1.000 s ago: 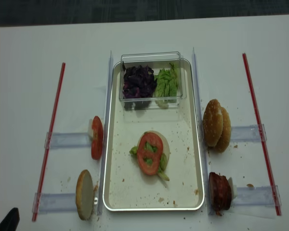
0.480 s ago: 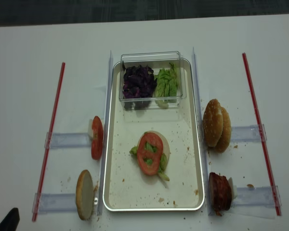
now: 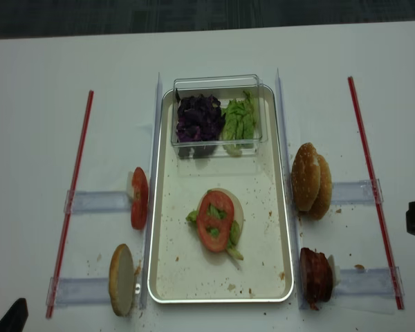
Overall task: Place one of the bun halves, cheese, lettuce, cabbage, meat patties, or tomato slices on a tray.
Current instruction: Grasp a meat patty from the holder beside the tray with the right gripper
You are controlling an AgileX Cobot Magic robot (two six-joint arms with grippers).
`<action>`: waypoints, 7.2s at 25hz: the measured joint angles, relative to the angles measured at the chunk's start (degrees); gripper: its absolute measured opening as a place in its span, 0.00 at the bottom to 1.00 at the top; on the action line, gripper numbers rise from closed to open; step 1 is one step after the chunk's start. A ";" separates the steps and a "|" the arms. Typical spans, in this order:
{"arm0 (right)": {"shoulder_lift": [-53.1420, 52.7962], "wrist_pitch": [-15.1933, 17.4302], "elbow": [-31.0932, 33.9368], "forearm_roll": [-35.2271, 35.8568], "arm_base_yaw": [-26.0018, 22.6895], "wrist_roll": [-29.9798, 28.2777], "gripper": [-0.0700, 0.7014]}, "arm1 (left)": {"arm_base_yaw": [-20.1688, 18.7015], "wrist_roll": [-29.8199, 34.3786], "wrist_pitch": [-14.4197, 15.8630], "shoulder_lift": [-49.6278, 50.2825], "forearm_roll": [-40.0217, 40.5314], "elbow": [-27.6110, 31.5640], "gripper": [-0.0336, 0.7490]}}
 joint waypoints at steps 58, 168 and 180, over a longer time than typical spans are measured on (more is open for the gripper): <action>16.94 -0.98 -0.08 13.36 38.78 13.51 0.76 | 0.00 0.00 0.00 0.00 0.00 0.00 0.67; 37.98 -3.50 -12.08 4.43 38.37 23.33 0.62 | 0.00 0.00 0.00 0.00 0.00 0.00 0.67; 37.98 -7.05 -7.85 6.76 38.37 21.67 0.60 | 0.00 0.00 0.00 0.00 0.00 0.00 0.67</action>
